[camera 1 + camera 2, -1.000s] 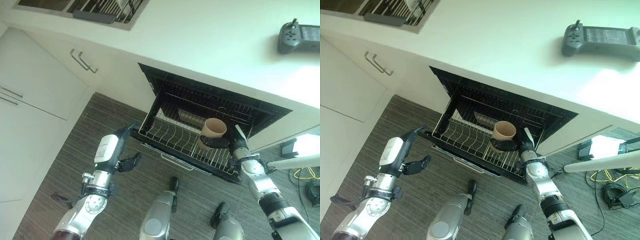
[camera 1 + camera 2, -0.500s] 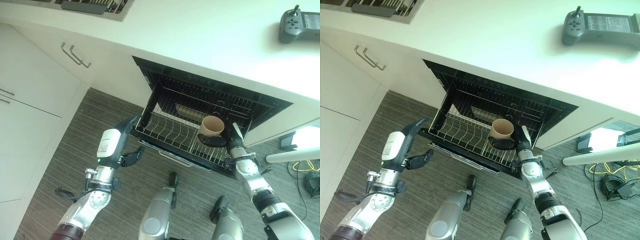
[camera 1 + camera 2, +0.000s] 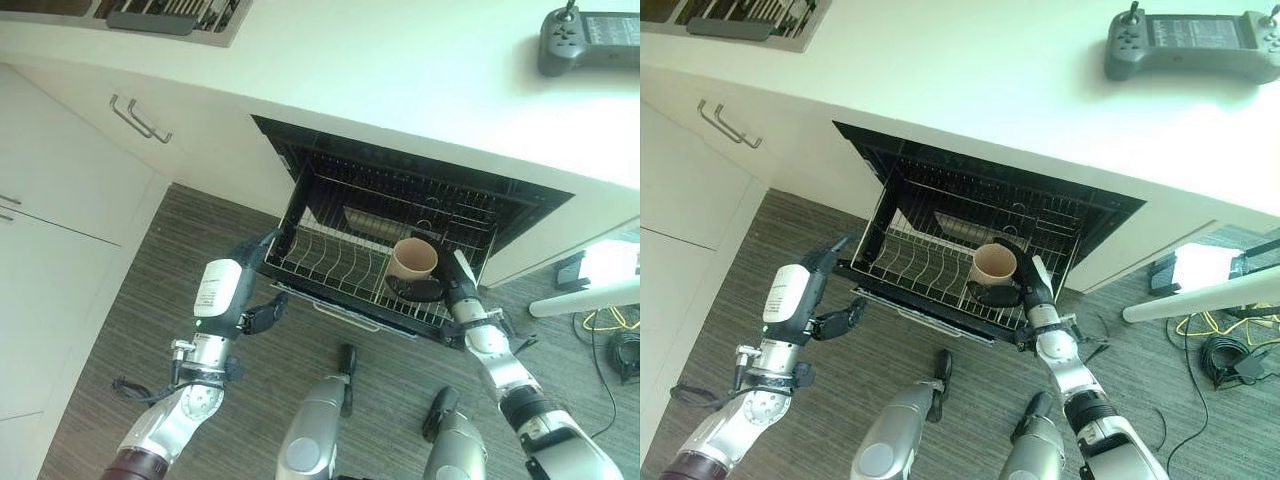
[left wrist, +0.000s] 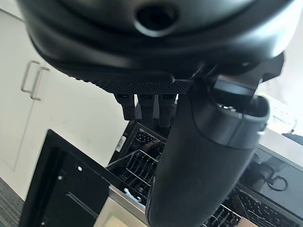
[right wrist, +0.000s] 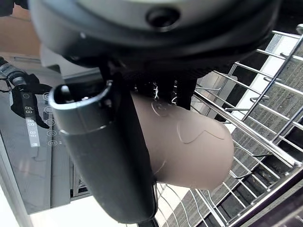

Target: Place the dishes in the dishwasher.

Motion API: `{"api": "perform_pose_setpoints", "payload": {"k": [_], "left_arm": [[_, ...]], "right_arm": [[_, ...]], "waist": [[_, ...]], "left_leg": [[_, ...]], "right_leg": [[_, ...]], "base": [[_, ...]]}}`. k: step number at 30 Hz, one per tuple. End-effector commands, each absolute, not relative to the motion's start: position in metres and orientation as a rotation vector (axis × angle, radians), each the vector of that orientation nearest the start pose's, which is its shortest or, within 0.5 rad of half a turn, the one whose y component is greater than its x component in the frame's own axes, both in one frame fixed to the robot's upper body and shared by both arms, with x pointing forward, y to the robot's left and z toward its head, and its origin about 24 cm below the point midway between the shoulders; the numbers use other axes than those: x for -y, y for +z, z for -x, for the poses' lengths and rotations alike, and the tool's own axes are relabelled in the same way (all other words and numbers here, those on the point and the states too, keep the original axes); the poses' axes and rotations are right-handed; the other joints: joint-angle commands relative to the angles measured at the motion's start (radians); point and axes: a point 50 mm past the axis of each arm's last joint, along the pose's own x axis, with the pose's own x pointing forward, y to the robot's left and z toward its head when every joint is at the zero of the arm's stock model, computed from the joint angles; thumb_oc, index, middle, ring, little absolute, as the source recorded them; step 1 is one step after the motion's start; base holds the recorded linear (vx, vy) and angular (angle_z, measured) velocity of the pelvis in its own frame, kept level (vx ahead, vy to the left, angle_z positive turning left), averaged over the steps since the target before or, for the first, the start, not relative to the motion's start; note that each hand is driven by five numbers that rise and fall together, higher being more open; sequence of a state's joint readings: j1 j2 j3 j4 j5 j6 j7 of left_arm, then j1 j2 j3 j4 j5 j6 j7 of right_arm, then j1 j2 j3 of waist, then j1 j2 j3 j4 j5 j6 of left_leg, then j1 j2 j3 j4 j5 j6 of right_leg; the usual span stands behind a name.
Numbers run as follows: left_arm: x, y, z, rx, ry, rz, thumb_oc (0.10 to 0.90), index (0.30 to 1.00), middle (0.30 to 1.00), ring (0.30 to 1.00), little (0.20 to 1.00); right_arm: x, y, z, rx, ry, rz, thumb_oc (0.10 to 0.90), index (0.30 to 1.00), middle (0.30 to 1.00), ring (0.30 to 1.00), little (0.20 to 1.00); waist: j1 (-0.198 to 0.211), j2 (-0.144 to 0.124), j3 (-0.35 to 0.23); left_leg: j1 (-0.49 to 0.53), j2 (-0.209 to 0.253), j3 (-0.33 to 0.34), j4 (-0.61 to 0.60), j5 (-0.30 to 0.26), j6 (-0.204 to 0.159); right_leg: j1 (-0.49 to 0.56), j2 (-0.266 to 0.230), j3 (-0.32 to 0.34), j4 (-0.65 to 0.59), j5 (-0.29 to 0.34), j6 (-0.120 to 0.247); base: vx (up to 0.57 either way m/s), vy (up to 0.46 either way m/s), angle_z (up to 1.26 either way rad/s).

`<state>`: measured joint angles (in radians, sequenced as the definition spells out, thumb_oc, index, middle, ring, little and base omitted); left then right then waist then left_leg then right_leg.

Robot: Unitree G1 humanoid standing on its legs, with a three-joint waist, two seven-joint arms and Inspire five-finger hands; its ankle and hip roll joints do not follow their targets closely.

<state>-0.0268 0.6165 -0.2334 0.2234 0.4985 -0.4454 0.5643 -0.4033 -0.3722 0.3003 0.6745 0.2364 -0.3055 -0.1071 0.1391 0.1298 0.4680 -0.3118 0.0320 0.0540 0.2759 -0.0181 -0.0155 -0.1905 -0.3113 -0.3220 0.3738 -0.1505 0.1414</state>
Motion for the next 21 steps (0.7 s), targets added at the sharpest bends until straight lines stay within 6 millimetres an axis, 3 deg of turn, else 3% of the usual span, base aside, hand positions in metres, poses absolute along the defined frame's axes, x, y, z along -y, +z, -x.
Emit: {"api": "perform_pose_setpoints", "payload": {"k": [1, 6, 8, 10, 14, 21], "left_arm": [[-0.218, 0.086, -0.243, 0.651, 0.141, -0.892, 0.800, 0.900, 0.900, 0.900, 0.900], [-0.218, 0.084, -0.241, 0.640, 0.144, -0.891, 0.800, 0.900, 0.900, 0.900, 0.900], [-0.218, 0.083, -0.241, 0.638, 0.148, -0.889, 0.800, 0.900, 0.900, 0.900, 0.900], [-0.217, 0.080, -0.239, 0.628, 0.154, -0.883, 0.800, 0.900, 0.900, 0.900, 0.900], [-0.215, 0.075, -0.238, 0.622, 0.155, -0.872, 0.800, 0.900, 0.900, 0.900, 0.900], [-0.215, 0.070, -0.235, 0.613, 0.155, -0.862, 0.800, 0.900, 0.900, 0.900, 0.900]], "right_arm": [[0.199, -0.002, -0.295, -0.120, 0.038, 0.268, 0.800, 0.900, 0.900, 0.900, 0.900], [0.201, -0.001, -0.292, -0.090, 0.008, 0.280, 0.800, 0.900, 0.900, 0.900, 0.900], [0.201, 0.007, -0.292, -0.026, -0.012, 0.330, 0.800, 0.900, 0.900, 0.900, 0.900], [0.200, 0.026, -0.291, 0.147, -0.050, 0.484, 0.800, 0.900, 0.900, 0.900, 0.900], [0.200, 0.041, -0.290, 0.271, -0.068, 0.581, 0.800, 0.900, 0.900, 0.900, 0.900], [0.207, 0.042, -0.288, 0.283, -0.085, 0.613, 0.800, 0.900, 0.900, 0.900, 0.900]], "waist": [[-0.011, 0.019, -0.011], [-0.024, 0.018, -0.016], [-0.028, 0.018, -0.017], [-0.038, 0.020, -0.022], [-0.049, 0.025, -0.025], [-0.056, 0.032, -0.026]], "left_leg": [[0.004, 0.024, 0.040, 0.024, -0.166, 0.015], [0.009, 0.029, 0.055, 0.024, -0.170, 0.013], [0.011, 0.030, 0.057, 0.024, -0.171, 0.013], [0.016, 0.030, 0.064, 0.024, -0.174, 0.013], [0.018, 0.028, 0.068, 0.024, -0.178, 0.013], [0.024, 0.026, 0.073, 0.024, -0.186, 0.013]], "right_leg": [[-0.010, -0.005, 0.021, -0.074, -0.006, 0.005], [-0.007, -0.008, 0.019, -0.074, -0.006, 0.007], [-0.007, -0.008, 0.020, -0.074, -0.005, 0.008], [-0.008, -0.009, 0.022, -0.074, -0.004, 0.011], [-0.012, -0.010, 0.029, -0.074, -0.005, 0.012], [-0.014, -0.017, 0.030, -0.074, -0.006, 0.015]], "base": [[-0.03, 0.035, -0.04], [-0.01, 0.018, -0.04], [0.00, 0.000, 0.00], [0.00, 0.015, 0.00], [0.00, 0.020, 0.00], [-0.01, 0.017, -0.02]]}}
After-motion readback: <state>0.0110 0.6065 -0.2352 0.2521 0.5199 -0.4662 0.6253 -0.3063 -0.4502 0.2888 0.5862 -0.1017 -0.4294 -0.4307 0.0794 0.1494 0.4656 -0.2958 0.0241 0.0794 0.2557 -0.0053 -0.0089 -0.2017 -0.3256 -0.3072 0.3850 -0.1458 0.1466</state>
